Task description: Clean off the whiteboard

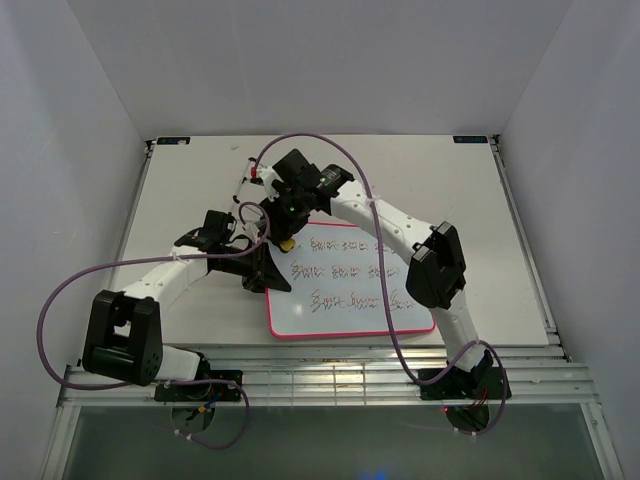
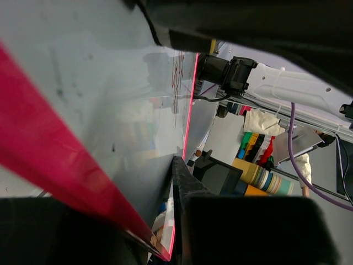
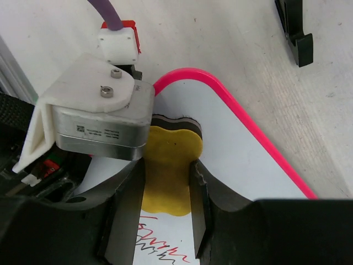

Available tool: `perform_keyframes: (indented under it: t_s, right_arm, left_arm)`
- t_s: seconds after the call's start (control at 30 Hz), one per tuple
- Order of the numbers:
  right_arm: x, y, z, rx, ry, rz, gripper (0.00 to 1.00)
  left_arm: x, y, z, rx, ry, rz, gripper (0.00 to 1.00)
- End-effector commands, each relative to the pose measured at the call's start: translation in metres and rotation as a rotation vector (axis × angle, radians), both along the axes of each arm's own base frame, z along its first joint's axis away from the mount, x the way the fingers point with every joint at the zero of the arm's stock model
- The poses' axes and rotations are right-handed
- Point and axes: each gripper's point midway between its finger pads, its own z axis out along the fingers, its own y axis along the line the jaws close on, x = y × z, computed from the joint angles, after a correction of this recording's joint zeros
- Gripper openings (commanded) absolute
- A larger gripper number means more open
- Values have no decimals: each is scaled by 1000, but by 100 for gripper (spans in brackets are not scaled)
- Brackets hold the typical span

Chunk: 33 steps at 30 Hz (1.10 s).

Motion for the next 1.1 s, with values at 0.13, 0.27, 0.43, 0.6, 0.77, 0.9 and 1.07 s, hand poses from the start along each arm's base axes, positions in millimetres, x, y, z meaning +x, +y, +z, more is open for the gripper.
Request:
perform_keyframes:
  t_s: [0.13, 0.27, 0.43, 0.6, 0.77, 0.9, 1.07]
  right_arm:
    - [-31, 31, -15, 25, 52, 66, 27]
    - [-18, -16, -43, -87, 39, -39, 27]
    - [2, -98, -75, -137, 93, -219, 27]
    - [4, -180, -106, -252, 121, -380, 27]
    - [-9, -143, -82, -98, 142, -334, 25]
    - [-38, -60, -39, 126, 178, -157, 25]
    - [-48, -11, -9, 201, 161, -58, 25]
  left_arm:
    - [21, -8, 23, -26, -339, -74, 0]
    - [21, -7, 25, -18, -352, -67, 0]
    - [21, -7, 30, -21, -371, -63, 0]
    - [21, -6, 31, -11, -378, -56, 0]
    - [20, -6, 28, -17, -369, -60, 0]
    - [18, -6, 28, -22, -368, -62, 0]
    - [17, -6, 30, -26, -374, -61, 0]
